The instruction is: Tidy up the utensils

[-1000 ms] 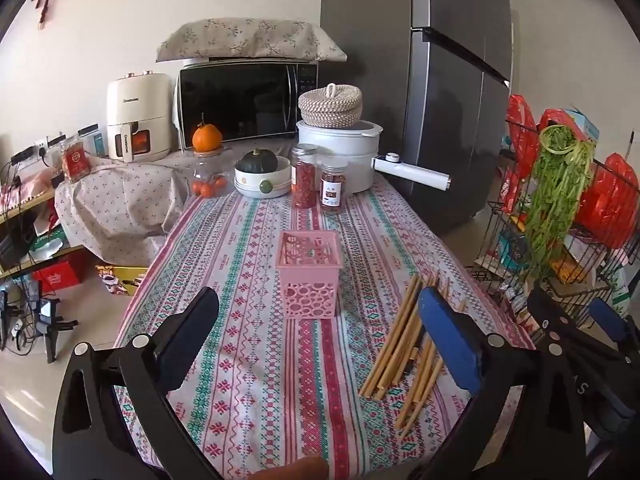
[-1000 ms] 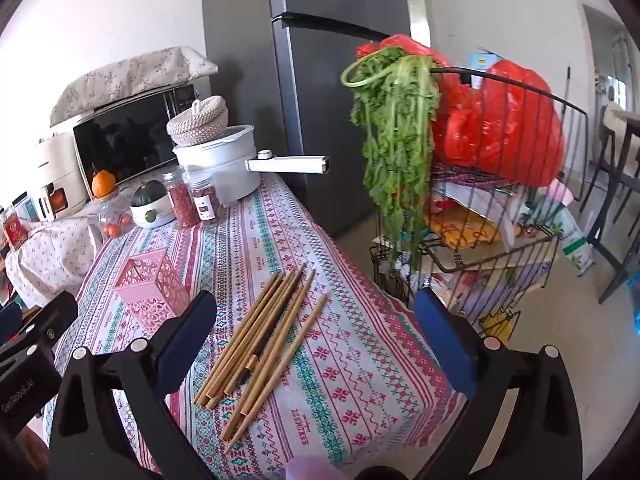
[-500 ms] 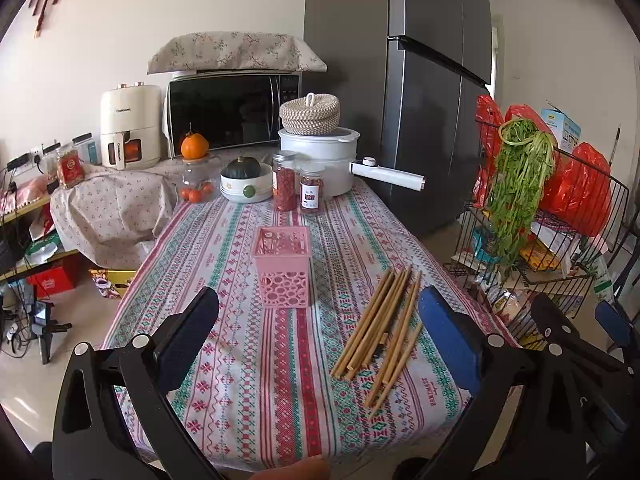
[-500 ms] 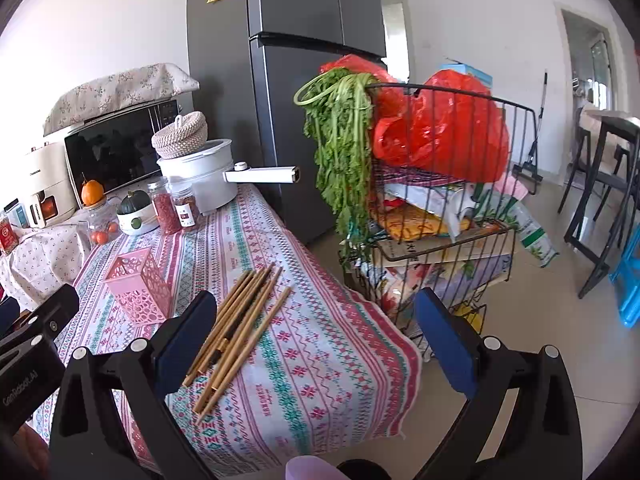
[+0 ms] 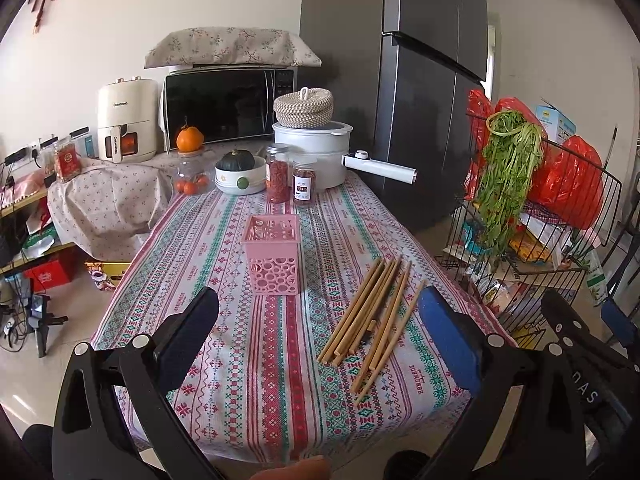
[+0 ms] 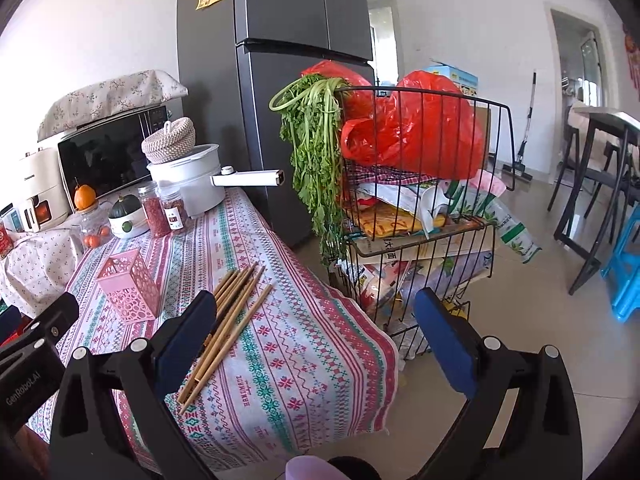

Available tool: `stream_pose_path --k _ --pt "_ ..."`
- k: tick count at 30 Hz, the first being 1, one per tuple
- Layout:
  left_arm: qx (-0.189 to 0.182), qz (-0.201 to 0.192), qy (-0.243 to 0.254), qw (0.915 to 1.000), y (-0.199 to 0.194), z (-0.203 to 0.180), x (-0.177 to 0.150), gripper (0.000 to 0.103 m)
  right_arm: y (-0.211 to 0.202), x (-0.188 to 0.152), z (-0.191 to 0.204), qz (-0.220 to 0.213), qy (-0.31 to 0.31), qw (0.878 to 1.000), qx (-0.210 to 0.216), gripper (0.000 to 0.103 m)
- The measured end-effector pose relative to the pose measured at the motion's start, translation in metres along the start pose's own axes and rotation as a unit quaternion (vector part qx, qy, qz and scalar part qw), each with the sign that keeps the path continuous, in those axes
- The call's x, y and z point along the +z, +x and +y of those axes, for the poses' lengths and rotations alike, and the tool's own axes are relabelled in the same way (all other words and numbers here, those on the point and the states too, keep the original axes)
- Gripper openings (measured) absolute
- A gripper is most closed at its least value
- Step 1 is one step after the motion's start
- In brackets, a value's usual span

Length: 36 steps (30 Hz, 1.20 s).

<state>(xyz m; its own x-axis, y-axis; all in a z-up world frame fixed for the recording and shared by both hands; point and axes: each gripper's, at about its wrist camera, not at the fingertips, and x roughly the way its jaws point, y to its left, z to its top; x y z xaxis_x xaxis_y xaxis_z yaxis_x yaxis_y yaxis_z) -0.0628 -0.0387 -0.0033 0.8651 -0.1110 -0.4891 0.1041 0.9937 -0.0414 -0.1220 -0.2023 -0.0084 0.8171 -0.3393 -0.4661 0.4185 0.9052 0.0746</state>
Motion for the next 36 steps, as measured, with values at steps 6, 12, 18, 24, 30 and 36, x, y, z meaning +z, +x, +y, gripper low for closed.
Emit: stream_pose_path --k 6,12,18,24,30,36 --pt "0.001 0.0 0.001 1.0 -0.0003 0.0006 -0.0008 0.096 -0.001 -0.0022 -0.0016 0.001 -0.004 1.0 -0.006 0.096" --pt "0.001 0.001 0.002 1.0 -0.0004 0.0015 -0.0008 0.096 0.0005 -0.0031 -0.0016 0.004 -0.004 1.0 -0.008 0.096" --pt "0.005 0.004 0.004 1.0 0.0011 0.0034 -0.0025 0.096 0.0015 -0.0037 -0.0016 0.007 -0.003 1.0 -0.007 0.096" --pt "0.007 0.008 0.009 0.9999 0.0045 0.0006 -0.0035 0.096 0.0037 -0.0043 -0.0006 0.011 -0.004 1.0 -0.005 0.096" --pt "0.008 0.011 0.012 0.9998 0.0071 -0.0012 -0.0048 0.096 0.0046 -0.0049 -0.0011 0.013 -0.004 1.0 -0.004 0.096" --pt "0.009 0.012 0.015 0.9998 0.0082 -0.0031 -0.0062 0.096 0.005 -0.0056 -0.0011 0.014 -0.003 1.0 -0.003 0.096"
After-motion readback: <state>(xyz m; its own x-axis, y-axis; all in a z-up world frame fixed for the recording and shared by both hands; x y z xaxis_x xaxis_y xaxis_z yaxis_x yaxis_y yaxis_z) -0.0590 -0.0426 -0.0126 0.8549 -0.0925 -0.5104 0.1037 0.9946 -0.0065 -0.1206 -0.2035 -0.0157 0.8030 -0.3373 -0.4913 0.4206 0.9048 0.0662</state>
